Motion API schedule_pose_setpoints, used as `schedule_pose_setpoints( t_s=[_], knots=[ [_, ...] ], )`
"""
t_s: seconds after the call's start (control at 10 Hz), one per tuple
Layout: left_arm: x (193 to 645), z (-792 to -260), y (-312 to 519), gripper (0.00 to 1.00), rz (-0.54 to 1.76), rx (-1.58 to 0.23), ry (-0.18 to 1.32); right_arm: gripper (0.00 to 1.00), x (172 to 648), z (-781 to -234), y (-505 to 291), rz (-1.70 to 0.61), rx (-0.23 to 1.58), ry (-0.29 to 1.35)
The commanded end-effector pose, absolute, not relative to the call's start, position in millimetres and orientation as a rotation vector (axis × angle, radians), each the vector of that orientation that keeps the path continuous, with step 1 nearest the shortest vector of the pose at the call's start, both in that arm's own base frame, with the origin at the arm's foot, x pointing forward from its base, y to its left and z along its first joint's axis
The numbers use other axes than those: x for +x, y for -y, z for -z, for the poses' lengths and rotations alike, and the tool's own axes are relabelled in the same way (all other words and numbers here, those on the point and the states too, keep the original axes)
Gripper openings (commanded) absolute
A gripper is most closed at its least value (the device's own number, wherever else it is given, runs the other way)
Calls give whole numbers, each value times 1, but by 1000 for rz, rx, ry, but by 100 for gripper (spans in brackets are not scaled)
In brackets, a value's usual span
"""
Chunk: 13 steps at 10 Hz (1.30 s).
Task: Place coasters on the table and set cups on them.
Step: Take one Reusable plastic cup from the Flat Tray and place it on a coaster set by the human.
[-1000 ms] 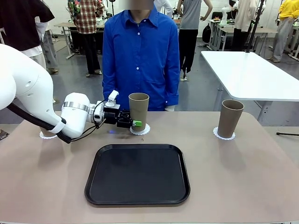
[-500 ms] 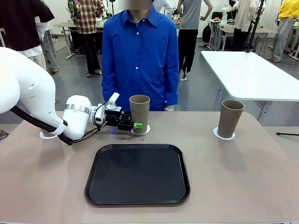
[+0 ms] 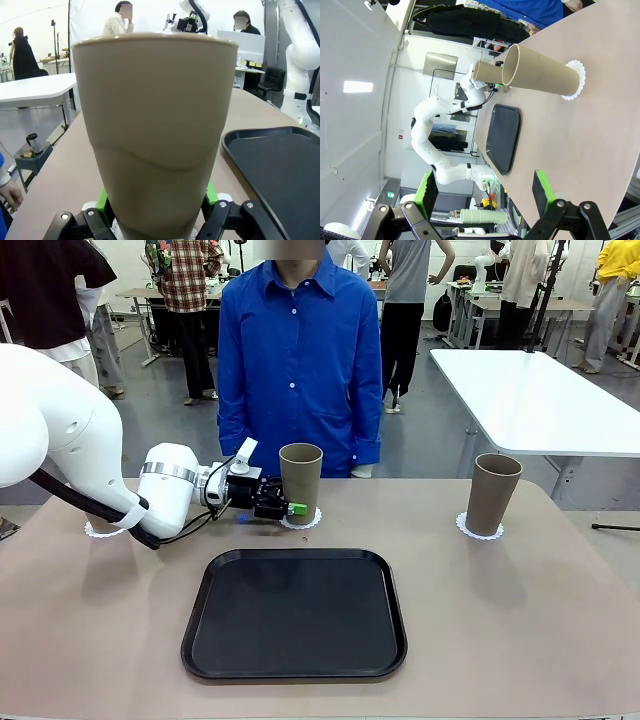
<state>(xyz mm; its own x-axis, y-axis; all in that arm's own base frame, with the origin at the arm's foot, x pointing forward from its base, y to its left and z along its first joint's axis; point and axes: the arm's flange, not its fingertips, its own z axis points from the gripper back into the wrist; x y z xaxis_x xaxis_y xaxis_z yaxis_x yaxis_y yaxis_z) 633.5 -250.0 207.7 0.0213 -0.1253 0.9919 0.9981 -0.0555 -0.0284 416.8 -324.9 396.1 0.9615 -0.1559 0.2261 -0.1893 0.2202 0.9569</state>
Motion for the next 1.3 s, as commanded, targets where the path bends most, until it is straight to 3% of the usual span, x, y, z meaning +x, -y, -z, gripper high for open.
schedule_pose_setpoints(
  t_s=[0.0, 0.1, 1.2],
  knots=[
    [639, -204, 254, 81, 1302, -1128, 1084, 100, 416, -396, 323, -19, 1351, 300],
    [638, -204, 254, 100, 1302, -1123, 1080, 100, 416, -396, 323, -19, 1351, 300],
    [635, -220, 244, 100, 1398, -1062, 1046, 100, 416, -396, 323, -19, 1351, 300]
  ],
)
